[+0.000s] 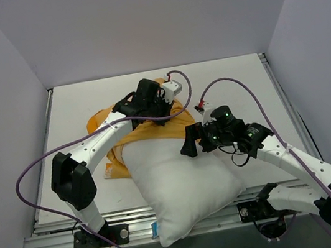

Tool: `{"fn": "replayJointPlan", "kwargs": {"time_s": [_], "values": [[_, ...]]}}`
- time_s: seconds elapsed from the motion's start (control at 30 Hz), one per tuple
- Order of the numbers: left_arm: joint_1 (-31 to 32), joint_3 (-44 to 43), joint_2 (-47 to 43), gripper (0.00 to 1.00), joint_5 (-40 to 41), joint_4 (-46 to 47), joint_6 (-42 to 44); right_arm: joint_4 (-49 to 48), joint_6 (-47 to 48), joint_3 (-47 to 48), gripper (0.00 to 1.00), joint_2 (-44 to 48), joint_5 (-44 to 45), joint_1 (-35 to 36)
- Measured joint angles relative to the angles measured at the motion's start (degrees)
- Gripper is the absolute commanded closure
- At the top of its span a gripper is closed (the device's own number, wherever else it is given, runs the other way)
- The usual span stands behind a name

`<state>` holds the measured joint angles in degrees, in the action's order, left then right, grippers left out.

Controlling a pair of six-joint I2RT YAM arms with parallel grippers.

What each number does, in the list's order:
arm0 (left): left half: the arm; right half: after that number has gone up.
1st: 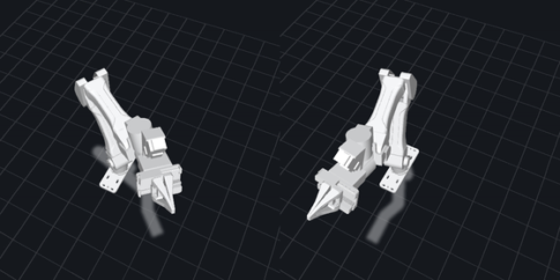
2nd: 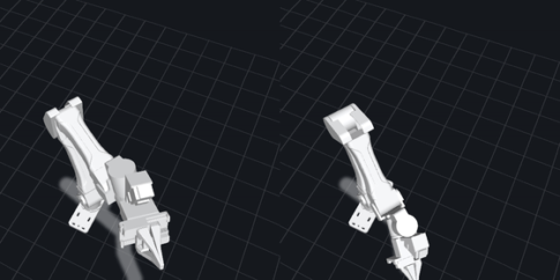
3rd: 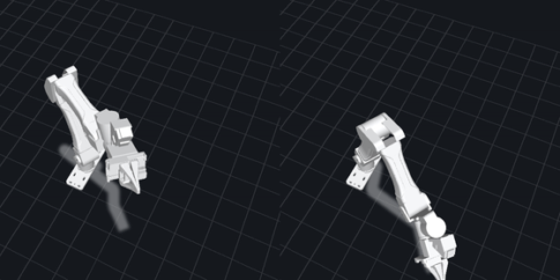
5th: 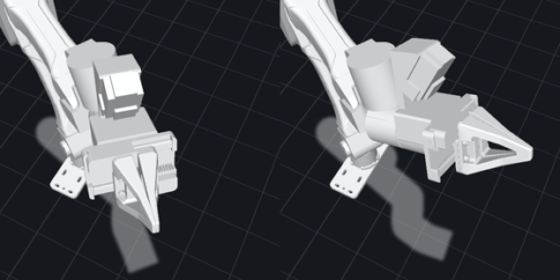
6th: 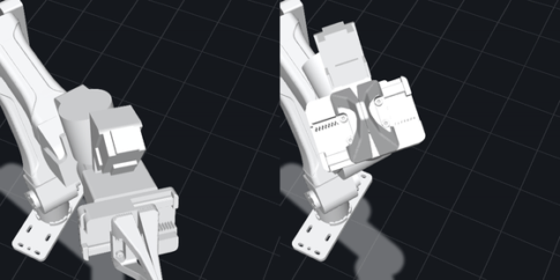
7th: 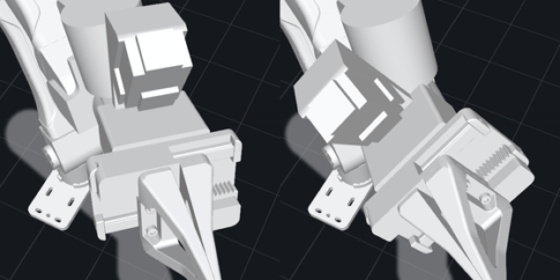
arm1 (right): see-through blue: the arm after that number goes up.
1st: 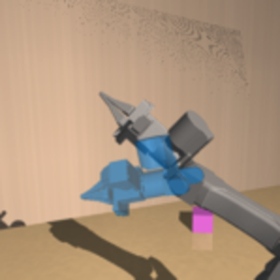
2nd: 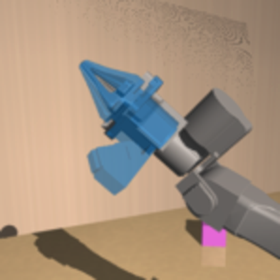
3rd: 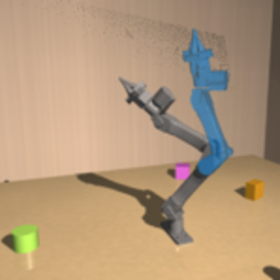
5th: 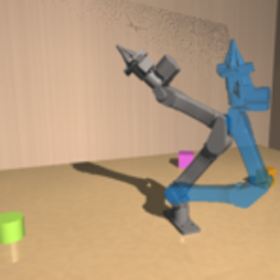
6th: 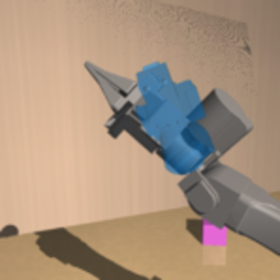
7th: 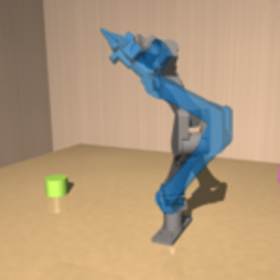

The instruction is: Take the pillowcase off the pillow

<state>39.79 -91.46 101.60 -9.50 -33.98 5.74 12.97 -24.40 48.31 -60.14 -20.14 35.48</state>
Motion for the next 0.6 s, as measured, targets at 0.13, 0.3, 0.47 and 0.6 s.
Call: {"fn": "replayJointPlan", "kwargs": {"time_s": [0.13, 0.3, 0.47, 0.6], "values": [[-0.1, 0.1, 0.0, 0.98, 1.0, 1.2, -2.2, -3.3, -1.1, -1.0, 0.32, -3.8, 0.5, 5.3], [-1.0, 0.2, 0.0, 0.98, 5.5, 2.9, -6.3, -8.2, -2.0, -2.4, 1.00, -8.0, 0.5, 8.1], [-4.7, 0.2, 0.0, 0.98, 11.2, 3.8, -12.9, -8.9, -1.2, -2.4, 1.00, -7.5, 1.4, 8.2], [-10.1, 0.2, -0.2, 0.98, 17.2, 3.3, -18.9, -5.8, -0.4, -0.6, 1.00, -3.1, 5.2, 8.1]]}}
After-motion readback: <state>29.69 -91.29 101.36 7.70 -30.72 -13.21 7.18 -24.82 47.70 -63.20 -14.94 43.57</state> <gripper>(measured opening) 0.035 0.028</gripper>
